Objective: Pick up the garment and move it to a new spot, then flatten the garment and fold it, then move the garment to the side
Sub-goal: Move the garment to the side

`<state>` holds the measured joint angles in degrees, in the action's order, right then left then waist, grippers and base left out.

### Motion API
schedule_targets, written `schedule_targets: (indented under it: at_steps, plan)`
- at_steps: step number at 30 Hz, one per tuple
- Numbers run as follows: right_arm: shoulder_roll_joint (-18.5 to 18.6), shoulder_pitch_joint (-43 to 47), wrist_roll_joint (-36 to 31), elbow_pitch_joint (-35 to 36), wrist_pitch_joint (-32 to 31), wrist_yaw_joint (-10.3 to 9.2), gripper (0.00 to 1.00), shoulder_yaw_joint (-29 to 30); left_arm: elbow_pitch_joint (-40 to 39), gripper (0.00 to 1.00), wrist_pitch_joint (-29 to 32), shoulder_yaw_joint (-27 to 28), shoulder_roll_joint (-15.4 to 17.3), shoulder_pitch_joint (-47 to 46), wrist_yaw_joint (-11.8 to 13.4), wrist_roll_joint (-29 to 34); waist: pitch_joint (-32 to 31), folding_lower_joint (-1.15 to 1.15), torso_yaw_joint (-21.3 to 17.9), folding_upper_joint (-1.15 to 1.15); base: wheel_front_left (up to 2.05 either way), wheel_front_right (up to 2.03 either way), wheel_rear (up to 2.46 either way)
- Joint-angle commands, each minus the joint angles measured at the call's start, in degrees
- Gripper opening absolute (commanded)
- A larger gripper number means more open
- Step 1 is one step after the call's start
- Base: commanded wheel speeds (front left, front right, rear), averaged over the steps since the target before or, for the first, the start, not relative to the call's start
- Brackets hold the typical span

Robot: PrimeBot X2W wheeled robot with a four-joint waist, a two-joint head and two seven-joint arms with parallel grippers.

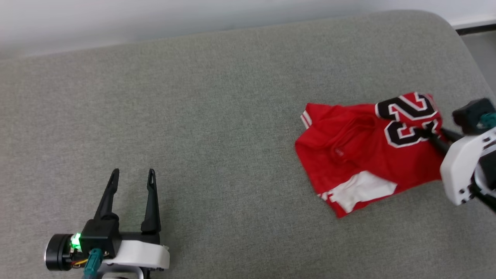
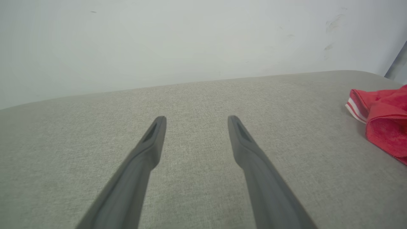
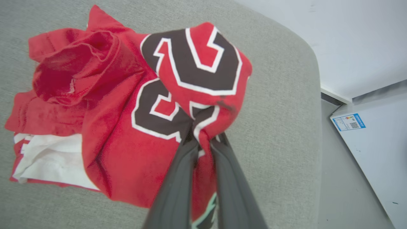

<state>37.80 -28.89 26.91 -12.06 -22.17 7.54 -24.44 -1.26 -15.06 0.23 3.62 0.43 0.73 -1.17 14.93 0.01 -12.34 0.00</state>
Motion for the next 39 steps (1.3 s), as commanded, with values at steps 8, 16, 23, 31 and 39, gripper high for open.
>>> schedule_targets:
  at_steps: [8, 16, 23, 31, 39]
  plan:
    - [4.1, -5.9, -6.0, -4.4, 0.9, -0.11, 0.00, 9.2, -3.1, 1.00, -0.1, -0.6, 1.9, -5.3, -0.6, 1.4, 9.2, -0.01, 0.7, 0.00, 0.00, 0.00, 0.00]
    - [5.1, -10.1, -10.0, -13.2, 2.6, -0.11, 0.00, 19.4, -5.3, 1.00, -0.1, -1.2, 2.6, -8.3, -0.3, 1.6, 13.9, -0.01, 1.9, 0.00, 0.00, 0.00, 0.00]
    - [3.8, -12.7, -13.3, -19.8, 5.2, -0.11, 0.00, 24.3, -6.5, 1.00, -0.1, -1.3, 3.0, -9.2, 0.1, 1.4, 15.9, -0.01, 2.1, 0.00, 0.00, 0.00, 0.00]
    - [0.5, -12.7, -17.8, -23.4, 9.4, -0.11, 1.00, 27.1, -5.2, 1.00, -0.1, -1.8, 2.8, -8.8, 0.4, 0.9, 12.9, -0.01, 2.7, 0.00, 0.00, 0.00, 0.00]
    - [-4.0, -9.7, -19.2, -18.6, 19.4, -0.10, 1.00, 30.4, -3.8, 1.00, -0.1, -1.8, 1.8, -4.8, 1.4, -0.2, 5.3, -0.01, 3.6, 0.00, 0.00, 0.00, 0.00]
